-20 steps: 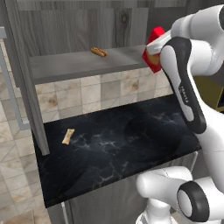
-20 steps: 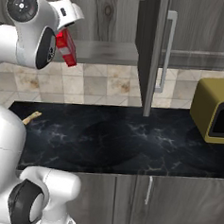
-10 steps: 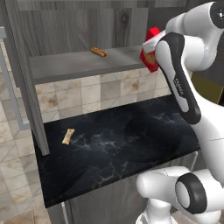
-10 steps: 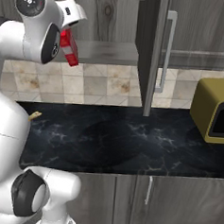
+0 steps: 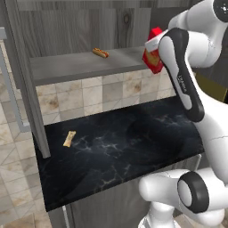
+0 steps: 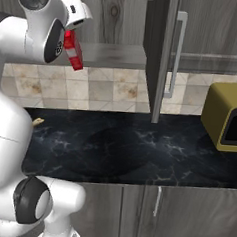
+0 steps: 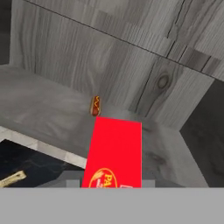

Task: Pick the bar and boxed food from the counter and place them in the cabinets closest to them.

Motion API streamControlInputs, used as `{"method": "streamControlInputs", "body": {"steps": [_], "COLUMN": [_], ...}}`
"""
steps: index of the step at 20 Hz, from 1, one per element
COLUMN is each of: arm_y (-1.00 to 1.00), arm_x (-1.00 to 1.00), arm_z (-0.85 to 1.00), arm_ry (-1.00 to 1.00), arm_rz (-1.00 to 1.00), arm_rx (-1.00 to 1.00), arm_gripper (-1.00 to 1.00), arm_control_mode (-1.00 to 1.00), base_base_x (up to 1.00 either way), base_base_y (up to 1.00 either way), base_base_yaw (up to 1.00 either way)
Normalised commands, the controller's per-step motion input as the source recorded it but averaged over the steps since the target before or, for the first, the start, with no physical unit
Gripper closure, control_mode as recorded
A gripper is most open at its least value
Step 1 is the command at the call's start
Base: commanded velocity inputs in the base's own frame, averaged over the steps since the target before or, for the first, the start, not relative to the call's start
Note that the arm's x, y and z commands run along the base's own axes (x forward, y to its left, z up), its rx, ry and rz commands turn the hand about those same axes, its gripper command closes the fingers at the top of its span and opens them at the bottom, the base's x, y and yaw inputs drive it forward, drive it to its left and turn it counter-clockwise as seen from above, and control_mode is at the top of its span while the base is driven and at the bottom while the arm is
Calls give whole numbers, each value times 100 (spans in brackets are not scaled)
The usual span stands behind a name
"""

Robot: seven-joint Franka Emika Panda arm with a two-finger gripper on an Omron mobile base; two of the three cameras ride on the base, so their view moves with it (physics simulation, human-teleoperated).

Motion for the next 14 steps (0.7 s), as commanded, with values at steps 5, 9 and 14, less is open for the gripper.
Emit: {"method": "streamControlInputs", "body": {"steps": [5, 9, 14], "arm_y": [0, 0, 1], "arm_x": [14, 26, 30], "arm_z": [0, 0, 0], "arm_ry": [1, 0, 0], "arm_rz": [0, 0, 0], "arm_rx": [3, 3, 0], "arm_gripper": [100, 100, 100], "arm_control_mode": [-100, -100, -100], "base_base_x": [0, 0, 0], "base_base_y": [0, 0, 0], "base_base_yaw": [0, 0, 0]}}
